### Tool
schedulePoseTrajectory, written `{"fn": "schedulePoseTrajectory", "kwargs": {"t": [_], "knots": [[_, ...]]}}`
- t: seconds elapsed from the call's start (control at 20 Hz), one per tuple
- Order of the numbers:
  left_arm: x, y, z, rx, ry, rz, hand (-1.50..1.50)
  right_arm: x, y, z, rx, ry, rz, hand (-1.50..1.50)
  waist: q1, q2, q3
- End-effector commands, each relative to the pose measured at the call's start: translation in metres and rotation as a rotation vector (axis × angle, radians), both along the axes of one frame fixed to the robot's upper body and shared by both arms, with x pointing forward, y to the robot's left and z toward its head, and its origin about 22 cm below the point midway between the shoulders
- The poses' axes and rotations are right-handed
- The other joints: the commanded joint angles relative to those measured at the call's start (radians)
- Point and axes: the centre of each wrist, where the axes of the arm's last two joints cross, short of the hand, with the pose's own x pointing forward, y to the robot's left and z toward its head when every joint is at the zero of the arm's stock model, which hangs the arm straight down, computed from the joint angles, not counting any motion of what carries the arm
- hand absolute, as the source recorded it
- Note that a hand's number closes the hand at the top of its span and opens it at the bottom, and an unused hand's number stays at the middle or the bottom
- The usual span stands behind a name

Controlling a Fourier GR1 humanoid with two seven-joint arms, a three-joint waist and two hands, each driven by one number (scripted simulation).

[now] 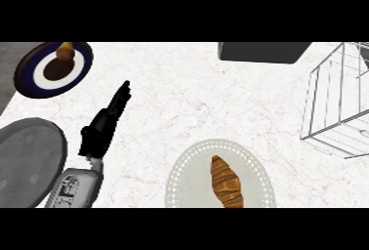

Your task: Pick the bell pepper from the placemat and place it in the tiered shelf

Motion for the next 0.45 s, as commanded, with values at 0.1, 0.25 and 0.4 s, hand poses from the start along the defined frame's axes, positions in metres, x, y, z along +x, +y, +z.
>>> {"fn": "schedulePoseTrajectory", "kwargs": {"t": [0.1,0.25,0.4], "knots": [[0.002,-0.004,0.004,-0.022,-0.003,-0.023,0.0,-0.023,-0.015,0.007,-0.105,0.049,-0.038,-1.5,0.02,0.016,0.005],[0.003,-0.009,0.003,-0.017,-0.015,-0.018,0.0,-0.029,-0.019,0.005,-0.124,0.051,-0.01,-1.5,0.012,0.022,0.009],[0.003,-0.008,0.006,-0.016,-0.01,-0.027,0.0,-0.032,-0.023,-0.002,-0.109,0.058,0.002,-1.5,0.01,0.019,0.012]]}}
